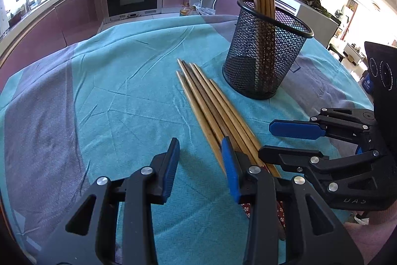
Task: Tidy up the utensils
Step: 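Move both tools back toward the remaining chopsticks, then grasp a chopstick with the right tool while the left tool grasps another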
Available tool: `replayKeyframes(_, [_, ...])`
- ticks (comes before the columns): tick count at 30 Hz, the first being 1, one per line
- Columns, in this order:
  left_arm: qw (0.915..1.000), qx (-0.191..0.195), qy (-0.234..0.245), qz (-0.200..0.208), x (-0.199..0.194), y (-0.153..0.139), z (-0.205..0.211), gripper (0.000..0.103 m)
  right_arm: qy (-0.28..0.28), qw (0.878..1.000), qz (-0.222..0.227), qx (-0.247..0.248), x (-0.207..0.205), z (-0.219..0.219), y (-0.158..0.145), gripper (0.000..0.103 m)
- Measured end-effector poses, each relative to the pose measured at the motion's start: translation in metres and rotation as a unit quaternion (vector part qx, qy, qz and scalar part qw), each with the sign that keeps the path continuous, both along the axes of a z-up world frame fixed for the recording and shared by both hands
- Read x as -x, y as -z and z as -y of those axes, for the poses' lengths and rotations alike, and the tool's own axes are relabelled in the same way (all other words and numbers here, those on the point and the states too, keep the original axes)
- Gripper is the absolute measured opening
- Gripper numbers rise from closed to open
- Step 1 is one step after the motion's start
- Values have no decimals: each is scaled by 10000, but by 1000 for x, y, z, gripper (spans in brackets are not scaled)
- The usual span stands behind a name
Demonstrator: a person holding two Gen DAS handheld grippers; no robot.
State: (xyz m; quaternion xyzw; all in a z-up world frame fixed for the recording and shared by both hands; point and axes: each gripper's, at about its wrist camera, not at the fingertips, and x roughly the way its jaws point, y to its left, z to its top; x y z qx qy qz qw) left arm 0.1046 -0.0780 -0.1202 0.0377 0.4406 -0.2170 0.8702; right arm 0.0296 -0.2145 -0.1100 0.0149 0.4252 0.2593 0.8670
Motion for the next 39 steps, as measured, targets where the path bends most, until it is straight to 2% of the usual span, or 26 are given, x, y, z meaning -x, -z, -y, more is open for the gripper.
replayKeyframes(16, [10000, -72, -26, 43, 0, 4, 4, 36, 59, 9998, 45, 199, -3, -4, 2, 32])
replayKeyframes(29, [9998, -195, 10, 24, -1, 6, 2, 34, 91, 9983, 143, 566, -6, -13, 2, 29])
replayKeyframes(36, [9997, -241, 3, -6, -10, 6, 6, 30, 190, 9982, 146, 546, -15, -17, 3, 19])
replayKeyframes(39, [9998, -188, -53, -51, -13, 6, 5, 24, 253, 9987, 104, 439, -18, -15, 3, 10])
